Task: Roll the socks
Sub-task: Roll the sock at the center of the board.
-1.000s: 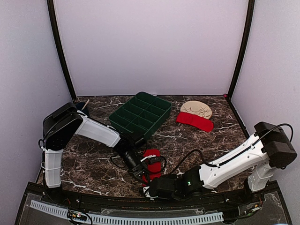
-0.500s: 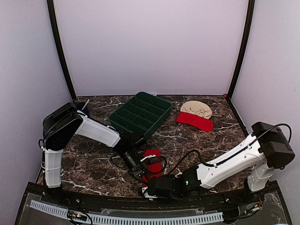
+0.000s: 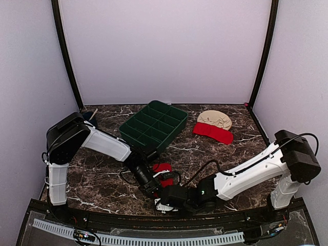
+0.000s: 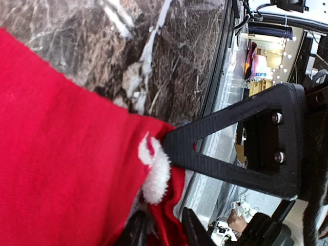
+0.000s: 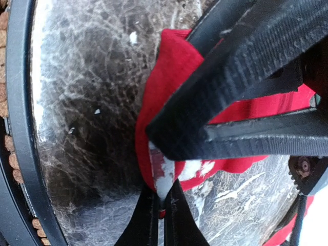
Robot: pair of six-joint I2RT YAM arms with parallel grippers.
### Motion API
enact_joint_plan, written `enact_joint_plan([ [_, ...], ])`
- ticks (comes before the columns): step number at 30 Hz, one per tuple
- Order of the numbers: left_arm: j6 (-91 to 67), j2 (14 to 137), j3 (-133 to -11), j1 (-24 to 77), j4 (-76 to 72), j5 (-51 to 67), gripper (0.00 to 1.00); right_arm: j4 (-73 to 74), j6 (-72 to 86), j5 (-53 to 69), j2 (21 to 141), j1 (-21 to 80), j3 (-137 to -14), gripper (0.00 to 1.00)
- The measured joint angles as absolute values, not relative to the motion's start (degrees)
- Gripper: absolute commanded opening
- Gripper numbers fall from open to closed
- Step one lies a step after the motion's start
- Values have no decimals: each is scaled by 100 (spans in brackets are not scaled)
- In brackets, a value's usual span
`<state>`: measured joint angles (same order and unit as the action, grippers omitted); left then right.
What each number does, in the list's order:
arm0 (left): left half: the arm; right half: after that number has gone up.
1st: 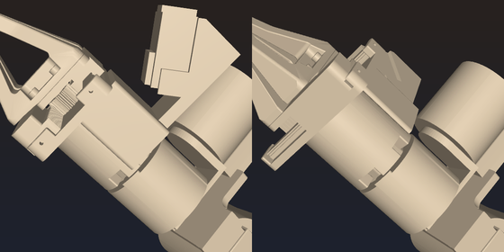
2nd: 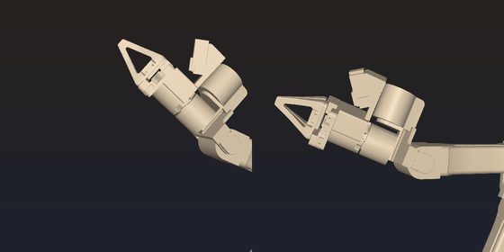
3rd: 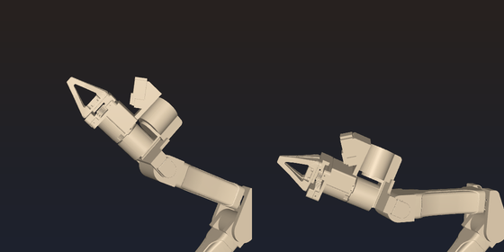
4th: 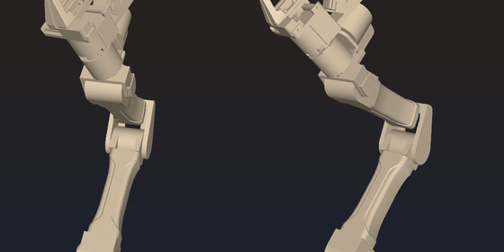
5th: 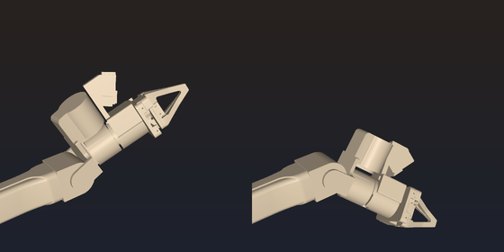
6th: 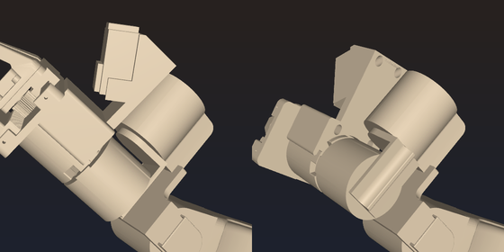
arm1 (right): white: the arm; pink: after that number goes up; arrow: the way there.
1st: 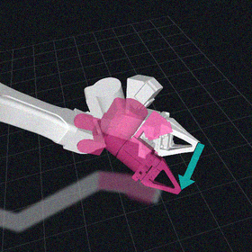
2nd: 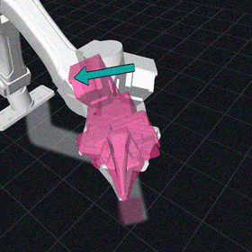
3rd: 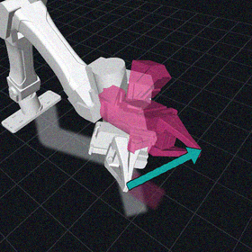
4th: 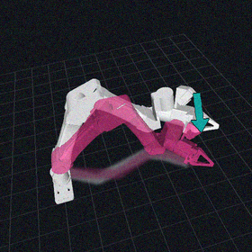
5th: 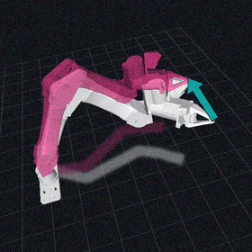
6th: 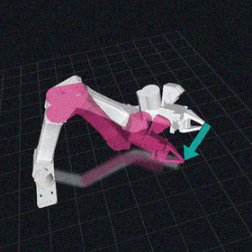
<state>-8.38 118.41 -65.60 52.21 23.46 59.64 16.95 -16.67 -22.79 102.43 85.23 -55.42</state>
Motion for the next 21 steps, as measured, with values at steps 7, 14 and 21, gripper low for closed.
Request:
enact_joint_plan([
  [7,-976,11609,-6510,5221,2272,5642,34,1806,-1553,-1953,10241,8357,-5634,0],
  [14,-1164,11319,-6423,5157,2156,5332,36,1951,-1505,-1712,10241,8263,-5712,0],
  [21,-1365,10991,-6292,5083,1997,5039,37,2117,-1492,-1555,10241,8237,-5793,0],
])
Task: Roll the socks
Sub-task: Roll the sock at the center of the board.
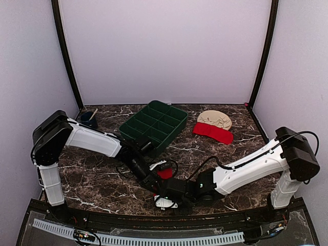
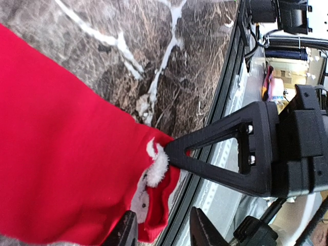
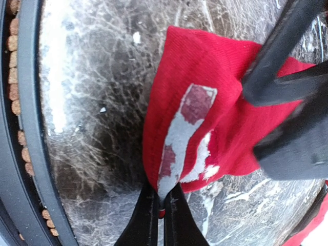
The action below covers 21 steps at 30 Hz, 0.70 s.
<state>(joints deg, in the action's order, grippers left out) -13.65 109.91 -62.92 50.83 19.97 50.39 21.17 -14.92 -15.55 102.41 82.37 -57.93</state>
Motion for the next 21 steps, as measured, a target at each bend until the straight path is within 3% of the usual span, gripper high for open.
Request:
enact_joint_plan([
  [21,-1850,9815,-5288,5002,1092,3415,39,2917,-1446,-473,10372,7848,-6692,0],
])
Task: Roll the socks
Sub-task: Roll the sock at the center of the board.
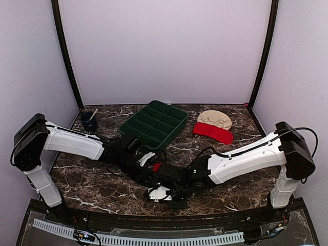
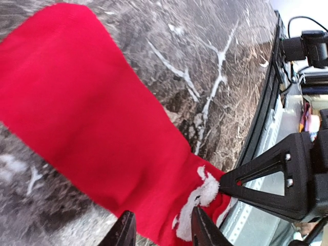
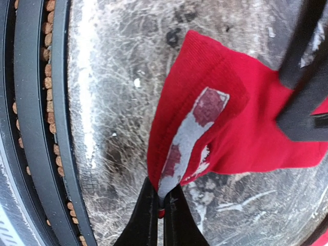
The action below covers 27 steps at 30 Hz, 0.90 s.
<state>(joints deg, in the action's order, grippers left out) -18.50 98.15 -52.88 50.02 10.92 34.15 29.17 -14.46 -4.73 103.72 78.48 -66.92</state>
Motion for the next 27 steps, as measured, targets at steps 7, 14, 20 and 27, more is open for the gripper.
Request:
enact_joint_plan([
  [7,-2279,9258,-4923,5000,832,2902,39,3028,-1448,-126,10689,7811,-6890,0],
  [14,-2781,8759,-4469,4998,731,2359,36,3059,-1448,176,10774,7712,-7019,0],
  [20,-3168,8263,-4038,4998,648,1900,34,3092,-1446,475,10818,7601,-7172,0],
  [27,-3422,7983,-3710,4998,565,1688,28,3201,-1448,816,10997,7472,-7354,0],
])
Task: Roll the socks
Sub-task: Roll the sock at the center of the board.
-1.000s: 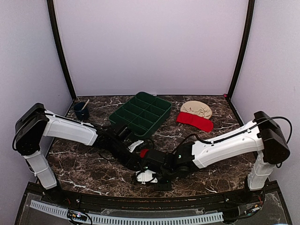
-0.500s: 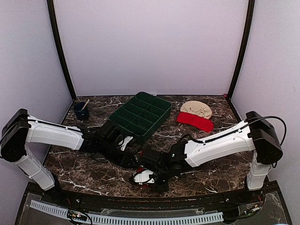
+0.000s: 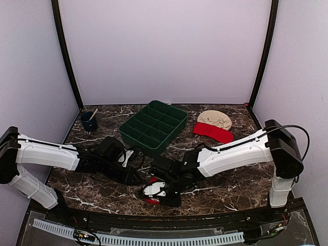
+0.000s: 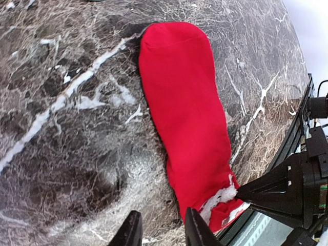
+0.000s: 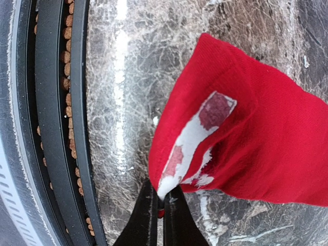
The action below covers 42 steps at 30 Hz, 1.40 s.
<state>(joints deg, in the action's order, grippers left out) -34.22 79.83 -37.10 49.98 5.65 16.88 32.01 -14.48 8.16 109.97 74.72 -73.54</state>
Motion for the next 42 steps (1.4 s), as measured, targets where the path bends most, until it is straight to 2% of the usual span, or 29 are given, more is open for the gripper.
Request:
enact_joint_plan([
  [9,-3634,7579,-3282,5048,432,1621,27,3430,-1448,1367,11279,7258,-7743,0],
  [13,-3636,7325,-3249,5201,438,1422,36,3548,-1450,1691,11463,7111,-7970,0],
  [34,-3887,5918,-2582,5942,843,377,35,4058,-1422,2956,12027,6663,-8670,0],
  [42,-3815,5861,-2565,6305,913,220,34,4121,-1363,3395,12283,6582,-8753,0],
])
